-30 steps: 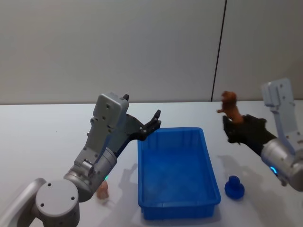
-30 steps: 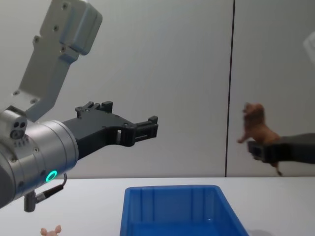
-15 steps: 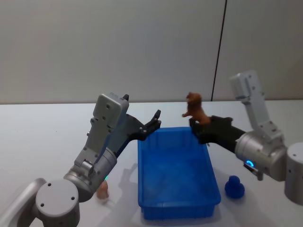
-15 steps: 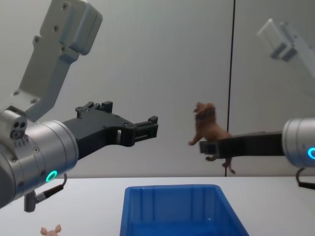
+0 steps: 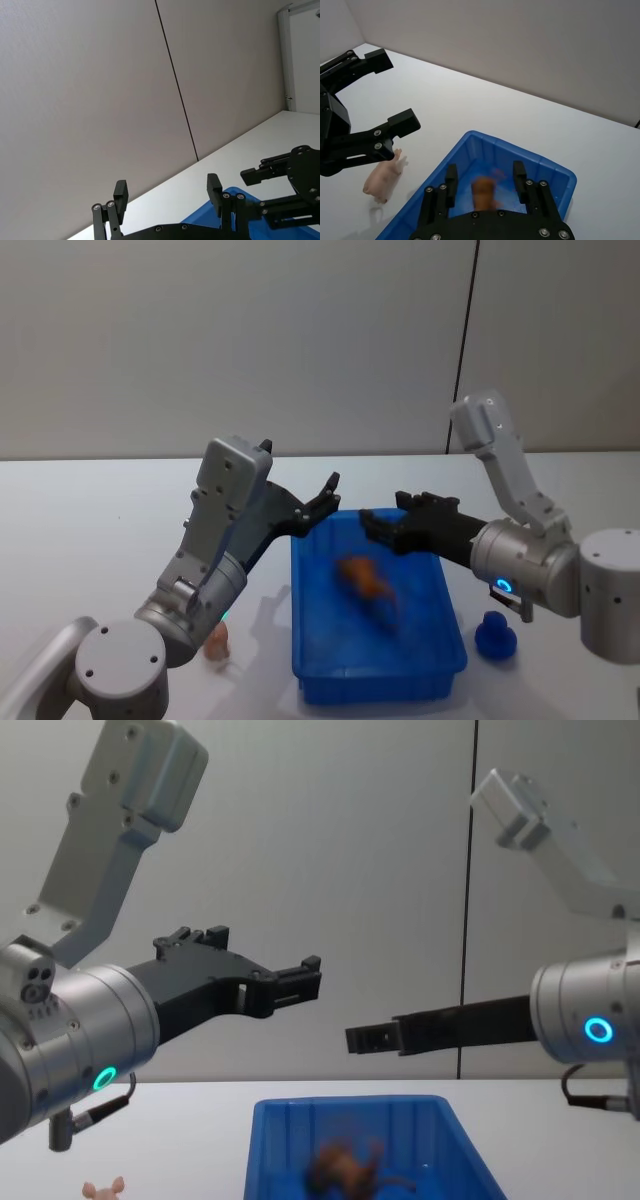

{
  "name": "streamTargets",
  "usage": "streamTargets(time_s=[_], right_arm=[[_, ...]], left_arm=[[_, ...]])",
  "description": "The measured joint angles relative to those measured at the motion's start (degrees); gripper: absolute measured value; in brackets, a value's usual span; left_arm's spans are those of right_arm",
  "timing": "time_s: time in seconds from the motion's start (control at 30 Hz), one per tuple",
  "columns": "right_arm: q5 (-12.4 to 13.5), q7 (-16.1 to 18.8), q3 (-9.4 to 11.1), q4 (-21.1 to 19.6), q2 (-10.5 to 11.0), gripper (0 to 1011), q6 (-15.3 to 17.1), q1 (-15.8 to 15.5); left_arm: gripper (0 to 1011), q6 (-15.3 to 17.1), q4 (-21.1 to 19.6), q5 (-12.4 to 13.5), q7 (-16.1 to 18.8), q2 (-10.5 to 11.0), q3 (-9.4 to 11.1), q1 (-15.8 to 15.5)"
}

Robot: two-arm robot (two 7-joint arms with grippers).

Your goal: Pick up the two dolls from the table and place them into the box.

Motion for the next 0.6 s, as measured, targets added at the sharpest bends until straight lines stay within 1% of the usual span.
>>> streamTargets(time_s=[0.03, 0.07, 0.1, 0.13, 0.17, 0.27, 0.33, 0.37, 0.43, 0.6], right_arm=[[0.0, 0.0, 0.0, 0.0, 0.0, 632, 0.0, 0.0], [-0.03, 0.2, -0.07, 0.09, -0.08, 705, 0.26, 0.12], [-0.05, 0.28, -0.11, 0.13, -0.12, 719, 0.35, 0.17], [-0.07, 0.45, -0.17, 0.19, -0.19, 761, 0.55, 0.25], [-0.08, 0.52, -0.2, 0.22, -0.22, 772, 0.65, 0.3], [-0.11, 0.79, -0.28, 0.33, -0.33, 868, 0.96, 0.45], [-0.13, 0.9, -0.31, 0.36, -0.37, 901, 1.09, 0.51], [-0.14, 0.98, -0.36, 0.41, -0.4, 945, 1.16, 0.54], [-0.14, 1.03, -0.37, 0.42, -0.41, 988, 1.19, 0.57], [-0.14, 0.8, -0.21, 0.19, -0.18, 1001, 0.58, 0.48]], left_arm=[[1001, 0.0, 0.0, 0.0, 0.0, 0.0, 0.0, 0.0], [1001, 0.0, 0.0, 0.0, 0.0, 0.0, 0.0, 0.0], [1001, 0.0, 0.0, 0.0, 0.0, 0.0, 0.0, 0.0], [1001, 0.0, 0.0, 0.0, 0.0, 0.0, 0.0, 0.0], [1001, 0.0, 0.0, 0.0, 0.0, 0.0, 0.0, 0.0], [1001, 0.0, 0.0, 0.0, 0.0, 0.0, 0.0, 0.0], [1001, 0.0, 0.0, 0.0, 0.0, 0.0, 0.0, 0.0], [1001, 0.0, 0.0, 0.0, 0.0, 0.0, 0.0, 0.0], [1001, 0.0, 0.0, 0.0, 0.0, 0.0, 0.0, 0.0], [1001, 0.0, 0.0, 0.0, 0.0, 0.0, 0.0, 0.0]])
